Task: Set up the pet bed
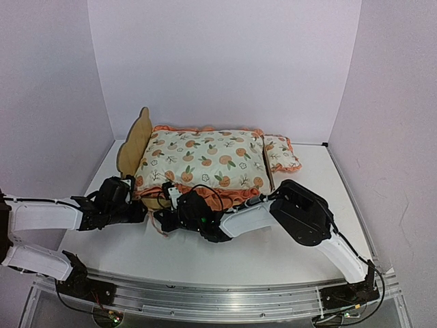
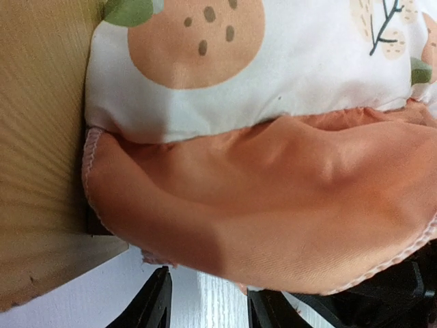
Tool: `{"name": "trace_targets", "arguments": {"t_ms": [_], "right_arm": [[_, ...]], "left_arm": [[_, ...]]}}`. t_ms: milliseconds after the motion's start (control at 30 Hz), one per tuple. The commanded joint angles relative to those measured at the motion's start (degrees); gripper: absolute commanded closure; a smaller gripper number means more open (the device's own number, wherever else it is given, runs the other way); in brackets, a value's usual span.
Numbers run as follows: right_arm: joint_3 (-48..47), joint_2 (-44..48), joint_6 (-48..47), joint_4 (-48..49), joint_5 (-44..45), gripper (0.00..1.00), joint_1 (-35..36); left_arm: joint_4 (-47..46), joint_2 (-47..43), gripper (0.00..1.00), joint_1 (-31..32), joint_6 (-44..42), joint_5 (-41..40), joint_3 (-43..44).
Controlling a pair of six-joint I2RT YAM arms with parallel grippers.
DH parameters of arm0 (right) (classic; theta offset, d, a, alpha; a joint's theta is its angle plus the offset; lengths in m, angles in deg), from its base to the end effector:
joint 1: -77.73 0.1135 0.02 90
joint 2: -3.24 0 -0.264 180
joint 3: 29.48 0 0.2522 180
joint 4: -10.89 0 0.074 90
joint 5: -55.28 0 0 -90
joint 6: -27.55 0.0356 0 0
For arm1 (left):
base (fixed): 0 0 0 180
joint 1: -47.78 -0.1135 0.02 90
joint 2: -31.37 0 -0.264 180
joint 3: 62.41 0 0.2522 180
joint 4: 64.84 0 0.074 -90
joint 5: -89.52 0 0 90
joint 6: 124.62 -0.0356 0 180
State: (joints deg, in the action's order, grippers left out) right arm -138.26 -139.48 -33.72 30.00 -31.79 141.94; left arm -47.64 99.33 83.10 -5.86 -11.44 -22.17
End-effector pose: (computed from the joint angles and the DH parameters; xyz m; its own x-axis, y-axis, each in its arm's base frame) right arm 0.2388 0.4901 0.1046 -0.5196 0.0282 -0.8540 -0.7161 0.5308 0.4532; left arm 0.1845 -0.1224 0.1640 -0.7253 -0.0650 -0.6853 0.1241 0.9669 -0.2230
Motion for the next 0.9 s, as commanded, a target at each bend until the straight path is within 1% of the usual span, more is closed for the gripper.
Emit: {"name": "trace_targets", "arguments": {"t_ms": [0,167,267,400,533,633,733,800,833,867], "right_arm": [[-3.6,-1.8,0.7,0.7,-1.2,1.00,-0.4],[-4.1,-2.2,0.9,0.7,-1.5,1.00,-0.5],[-4.7,-2.5,1.1,0.7,-2.0,1.00,-0.4],[-5.7,-3.2,1.9,0.7,-2.1,1.00,-0.5],[-5.9,-3.3,2.0,0.7,-2.2,1.00,-0.5],[-5.9,-3.3,2.1,0.7,-2.2,1.00,-0.7],[-6.0,-3.4,2.2,0.7,-2.2,1.00,-0.8],[-6.1,-3.6,2.2,0.6,-2.2,1.00,-1.0],[-6.2,-3.6,2.2,0.6,-2.3,1.00,-1.1],[-6.4,-3.6,2.2,0.6,-2.4,1.00,-1.2]], "left_arm": [[-5.7,0.0,0.61,-1.1,1.8,-0.7,0.3],[-9.4,1.0,0.65,-1.7,3.6,0.4,-2.5],[-12.1,1.7,0.66,-2.4,5.4,0.2,-3.7],[-17.9,2.9,0.66,-2.9,5.4,0.9,-5.0],[-19.5,3.7,0.69,-3.3,5.6,0.9,-5.6],[-18.7,4.0,0.76,-3.6,5.4,0.7,-5.8],[-17.8,4.0,0.87,-3.9,5.0,0.4,-5.5],[-16.1,3.8,0.96,-4.1,4.6,0.0,-4.9],[-14.9,3.6,0.99,-4.3,4.3,-0.1,-4.4],[-13.3,3.4,1.00,-4.5,4.1,-0.2,-3.8]]}}
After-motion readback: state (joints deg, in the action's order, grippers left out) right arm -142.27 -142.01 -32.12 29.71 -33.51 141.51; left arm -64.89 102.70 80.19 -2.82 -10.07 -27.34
